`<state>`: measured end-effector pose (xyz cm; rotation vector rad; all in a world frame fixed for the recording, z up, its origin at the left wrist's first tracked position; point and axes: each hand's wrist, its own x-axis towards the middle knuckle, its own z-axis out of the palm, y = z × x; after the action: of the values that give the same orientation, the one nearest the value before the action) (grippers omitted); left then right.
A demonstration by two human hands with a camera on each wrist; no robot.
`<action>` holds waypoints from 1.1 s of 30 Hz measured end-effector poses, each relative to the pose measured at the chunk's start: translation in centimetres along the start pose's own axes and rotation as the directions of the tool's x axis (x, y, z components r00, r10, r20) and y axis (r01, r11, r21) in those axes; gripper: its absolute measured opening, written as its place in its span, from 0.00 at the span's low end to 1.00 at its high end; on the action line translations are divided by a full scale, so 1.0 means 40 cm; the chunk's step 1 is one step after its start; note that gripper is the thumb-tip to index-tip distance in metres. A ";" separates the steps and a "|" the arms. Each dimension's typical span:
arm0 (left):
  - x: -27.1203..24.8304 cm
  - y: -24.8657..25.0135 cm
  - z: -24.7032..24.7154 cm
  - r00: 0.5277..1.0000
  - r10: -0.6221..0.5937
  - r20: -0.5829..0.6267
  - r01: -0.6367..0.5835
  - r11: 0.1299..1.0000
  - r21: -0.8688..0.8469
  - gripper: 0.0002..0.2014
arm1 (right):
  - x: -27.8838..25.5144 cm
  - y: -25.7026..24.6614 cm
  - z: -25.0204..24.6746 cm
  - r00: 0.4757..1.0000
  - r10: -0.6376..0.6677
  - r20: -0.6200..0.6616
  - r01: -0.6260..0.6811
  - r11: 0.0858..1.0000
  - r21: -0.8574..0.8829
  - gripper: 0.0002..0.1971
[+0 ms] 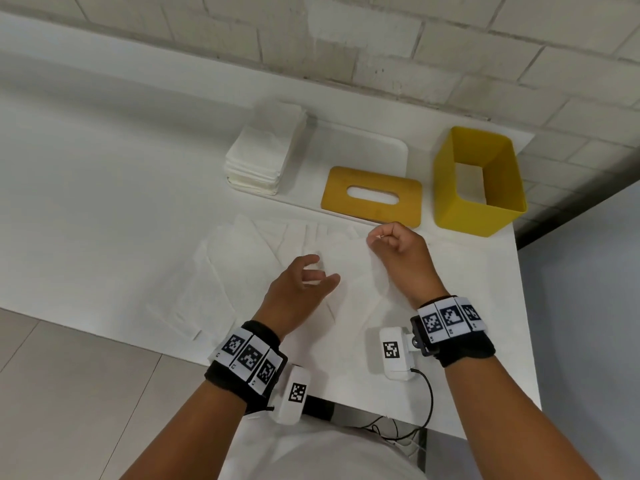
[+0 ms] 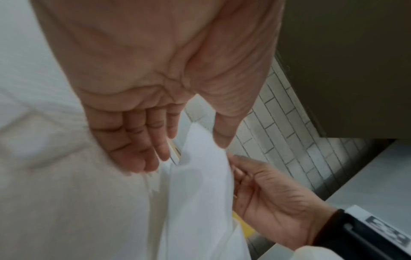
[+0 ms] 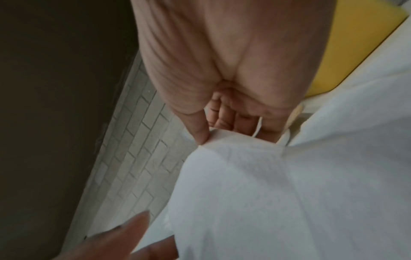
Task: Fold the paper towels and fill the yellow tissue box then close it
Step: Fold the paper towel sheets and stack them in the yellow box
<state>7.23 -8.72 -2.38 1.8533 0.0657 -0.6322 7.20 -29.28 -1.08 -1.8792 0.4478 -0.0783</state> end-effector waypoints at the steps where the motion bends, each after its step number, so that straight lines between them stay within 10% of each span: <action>1: 0.003 0.003 0.002 1.000 0.015 0.013 -0.015 1.000 -0.018 0.39 | -0.006 -0.014 -0.004 0.999 -0.032 -0.004 0.032 0.997 0.074 0.02; 8: -0.002 0.074 0.027 0.995 0.091 0.044 -0.066 0.914 -0.399 0.11 | -0.035 -0.065 -0.017 1.000 -0.011 -0.016 0.016 0.933 0.360 0.11; 18: 0.035 0.130 -0.017 0.970 0.157 -0.186 -0.220 0.891 -0.398 0.11 | -0.093 -0.014 -0.045 0.966 0.005 0.260 -0.041 0.990 0.134 0.06; 27: 0.062 0.120 -0.090 0.954 0.113 -0.276 -0.234 0.858 -0.458 0.10 | -0.086 0.096 -0.083 0.949 0.012 0.314 0.070 0.966 -0.248 0.17; 33: 0.071 0.114 -0.116 0.943 0.128 -0.306 -0.262 0.853 -0.451 0.10 | -0.039 0.110 -0.042 0.980 -0.084 0.179 0.139 0.937 -0.321 0.05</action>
<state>13.04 -7.02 1.37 1.4137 0.1922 -0.1891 4.12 -31.49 -4.29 -2.2240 0.2504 0.0804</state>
